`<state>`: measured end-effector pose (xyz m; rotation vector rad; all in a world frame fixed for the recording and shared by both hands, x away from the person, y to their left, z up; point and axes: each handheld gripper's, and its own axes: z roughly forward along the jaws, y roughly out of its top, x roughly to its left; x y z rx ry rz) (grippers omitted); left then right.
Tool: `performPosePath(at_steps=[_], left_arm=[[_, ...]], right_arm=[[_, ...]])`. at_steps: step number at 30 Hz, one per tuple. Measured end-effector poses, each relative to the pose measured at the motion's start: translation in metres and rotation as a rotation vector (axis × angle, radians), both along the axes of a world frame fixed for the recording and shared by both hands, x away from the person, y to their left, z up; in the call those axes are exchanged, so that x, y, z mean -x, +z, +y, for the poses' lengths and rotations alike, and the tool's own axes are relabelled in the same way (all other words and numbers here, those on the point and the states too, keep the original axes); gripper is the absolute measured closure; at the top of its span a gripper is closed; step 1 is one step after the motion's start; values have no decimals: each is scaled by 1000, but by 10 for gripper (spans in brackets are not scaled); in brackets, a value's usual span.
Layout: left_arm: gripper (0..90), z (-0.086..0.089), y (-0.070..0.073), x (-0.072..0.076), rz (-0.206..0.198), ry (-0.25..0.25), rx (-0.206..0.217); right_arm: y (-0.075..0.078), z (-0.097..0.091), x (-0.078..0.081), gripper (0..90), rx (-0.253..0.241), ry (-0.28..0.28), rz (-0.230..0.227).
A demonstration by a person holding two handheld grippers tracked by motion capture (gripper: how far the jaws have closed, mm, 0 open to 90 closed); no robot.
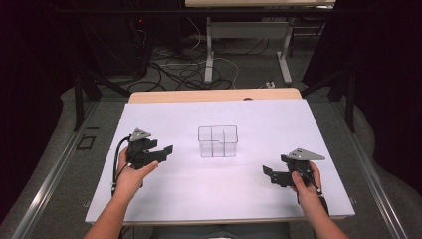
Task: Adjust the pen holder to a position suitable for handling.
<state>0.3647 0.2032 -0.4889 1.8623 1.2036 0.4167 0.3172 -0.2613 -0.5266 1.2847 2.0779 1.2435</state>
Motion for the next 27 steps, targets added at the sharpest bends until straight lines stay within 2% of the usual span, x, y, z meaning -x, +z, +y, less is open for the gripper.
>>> performPosePath(at_steps=[2, 4, 6, 8, 9, 11, 12, 16, 21, 27], left_arm=[[297, 5, -1, 1, 0, -8, -3], [286, 10, -3, 1, -19, -3, -30], [259, 14, -5, 2, -17, 7, -41], [251, 19, -7, 1, 11, 14, -36], [242, 21, -9, 1, 13, 26, -32], [234, 24, -11, -1, 53, 36, -16], [226, 25, -12, -2, 65, 39, -16], [218, 30, -13, -4, 90, 53, -6], [200, 35, -14, -5, 97, 51, -45], [198, 41, -13, -5, 117, 61, -81]], right_arm=[[0, -2, -3, 153, 6, 2, 9], [0, -2, -5, 153, 14, 11, 16], [0, -3, -13, 153, 41, 25, 52], [0, -2, -16, 153, 49, 30, 66], [1, -2, -21, 154, 71, 42, 91], [2, 0, -24, 154, 66, 54, 103], [5, 1, -30, 154, 99, 75, 113], [11, 5, -39, 154, 126, 99, 146], [13, 7, -50, 155, 147, 110, 182], [12, 2, -53, 155, 137, 93, 176]])
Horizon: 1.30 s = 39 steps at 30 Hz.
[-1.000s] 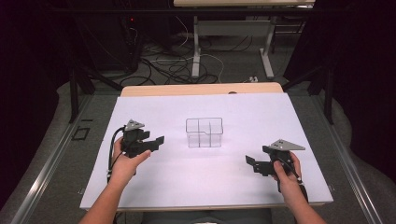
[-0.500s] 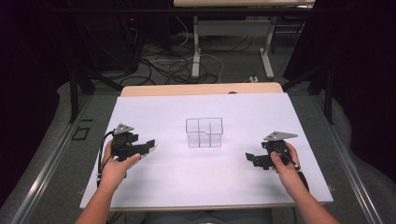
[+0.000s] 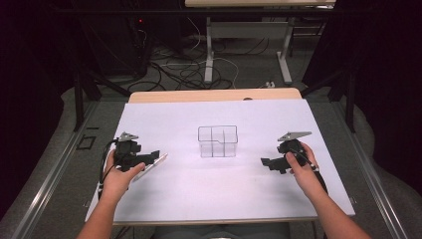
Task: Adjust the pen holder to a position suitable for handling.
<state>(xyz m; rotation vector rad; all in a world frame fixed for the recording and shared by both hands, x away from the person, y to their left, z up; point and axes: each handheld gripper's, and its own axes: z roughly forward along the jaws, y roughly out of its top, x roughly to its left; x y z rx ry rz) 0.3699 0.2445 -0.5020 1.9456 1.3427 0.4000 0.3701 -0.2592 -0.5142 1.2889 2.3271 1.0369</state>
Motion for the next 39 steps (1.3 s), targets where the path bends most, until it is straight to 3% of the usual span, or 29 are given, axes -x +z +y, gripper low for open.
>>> performPosePath(at_steps=[8, 15, 28, 30, 39], left_arm=[[209, 7, 2, 2, 1, -41, -98], [278, 6, -4, 1, 40, -89, -197], [343, 2, -13, 0, 94, -140, -286], [346, 1, -13, 0, 120, -141, -306], [416, -2, -16, -3, 171, -159, -321]], right_arm=[[-8, -5, 8, 155, 22, 12, 7], [-12, -5, 11, 155, 22, 16, 15], [-14, -1, 16, 155, 21, 30, 9], [-14, -1, 15, 155, 16, 31, 8], [-14, -2, 15, 155, 12, 32, 7]])
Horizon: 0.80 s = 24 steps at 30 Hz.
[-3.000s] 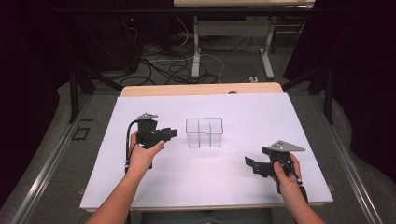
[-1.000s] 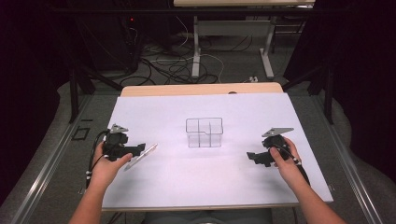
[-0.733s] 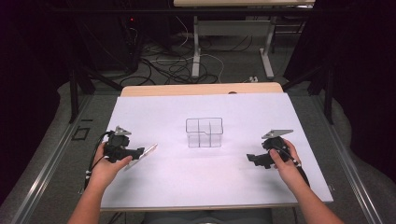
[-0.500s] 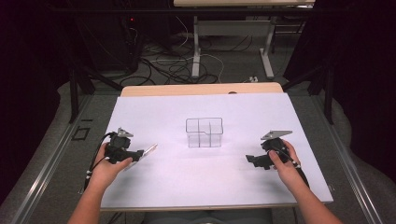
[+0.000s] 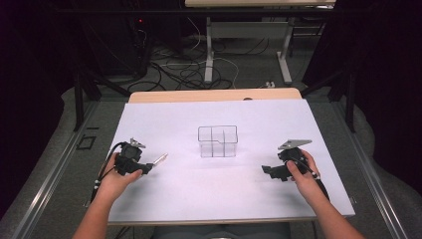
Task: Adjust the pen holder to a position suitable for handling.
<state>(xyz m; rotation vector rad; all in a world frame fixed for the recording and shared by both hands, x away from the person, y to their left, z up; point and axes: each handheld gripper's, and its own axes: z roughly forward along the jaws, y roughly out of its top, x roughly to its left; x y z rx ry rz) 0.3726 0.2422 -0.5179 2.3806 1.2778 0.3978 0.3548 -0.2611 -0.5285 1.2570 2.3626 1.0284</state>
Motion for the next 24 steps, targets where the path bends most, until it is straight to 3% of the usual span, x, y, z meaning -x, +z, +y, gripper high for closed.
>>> performPosePath(at_steps=[14, 24], left_arm=[[500, -7, -5, -4, 64, -39, -34], [537, -7, -7, -3, 83, -50, -45]], right_arm=[[2, -5, 4, 155, -6, -16, -12], [1, -3, 3, 155, -13, -13, -13]])
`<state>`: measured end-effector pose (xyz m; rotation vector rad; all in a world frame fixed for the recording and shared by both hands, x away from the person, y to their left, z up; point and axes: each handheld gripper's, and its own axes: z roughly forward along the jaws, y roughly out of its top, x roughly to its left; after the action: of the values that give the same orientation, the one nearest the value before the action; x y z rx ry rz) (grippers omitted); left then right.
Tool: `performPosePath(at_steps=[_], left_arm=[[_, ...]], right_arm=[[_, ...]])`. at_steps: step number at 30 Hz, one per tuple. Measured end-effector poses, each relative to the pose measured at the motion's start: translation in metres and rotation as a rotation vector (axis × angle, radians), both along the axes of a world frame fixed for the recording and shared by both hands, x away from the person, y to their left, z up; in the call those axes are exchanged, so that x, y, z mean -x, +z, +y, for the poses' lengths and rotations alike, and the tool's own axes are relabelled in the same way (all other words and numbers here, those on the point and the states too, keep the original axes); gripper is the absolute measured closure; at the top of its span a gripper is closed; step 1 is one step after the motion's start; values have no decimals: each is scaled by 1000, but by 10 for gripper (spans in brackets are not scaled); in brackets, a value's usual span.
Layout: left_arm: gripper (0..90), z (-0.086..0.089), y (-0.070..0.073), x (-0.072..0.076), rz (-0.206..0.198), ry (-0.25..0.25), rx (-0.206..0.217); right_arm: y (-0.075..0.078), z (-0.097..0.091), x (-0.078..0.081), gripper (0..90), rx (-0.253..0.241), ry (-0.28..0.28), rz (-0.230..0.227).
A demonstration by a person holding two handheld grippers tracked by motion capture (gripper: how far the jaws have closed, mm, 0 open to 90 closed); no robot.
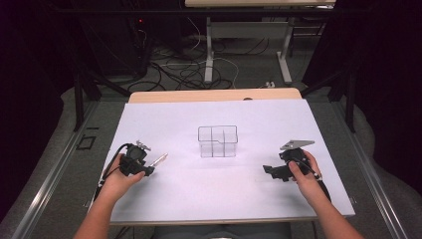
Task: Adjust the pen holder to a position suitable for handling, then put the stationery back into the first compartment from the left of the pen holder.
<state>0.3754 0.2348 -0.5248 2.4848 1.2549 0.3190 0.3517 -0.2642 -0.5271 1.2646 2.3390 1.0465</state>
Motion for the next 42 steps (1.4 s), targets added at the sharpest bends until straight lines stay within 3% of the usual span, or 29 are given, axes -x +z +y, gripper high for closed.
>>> performPosePath(at_steps=[11, 16, 26, 33, 42], left_arm=[[611, 0, -2, 1, 38, -7, -19], [650, -2, -5, 1, 39, -19, -57], [775, -2, -5, 0, 41, -26, -80], [794, -5, -4, -1, 48, -49, -109], [796, -2, -2, -2, 73, -62, -95]], right_arm=[[-1, 4, -2, 155, 3, 23, -3], [-1, 4, -2, 155, 3, 21, -2], [-2, 5, -1, 155, 0, 26, 4], [-3, 4, -2, 155, 4, 23, 4], [-3, 5, -1, 155, 1, 29, -9]])
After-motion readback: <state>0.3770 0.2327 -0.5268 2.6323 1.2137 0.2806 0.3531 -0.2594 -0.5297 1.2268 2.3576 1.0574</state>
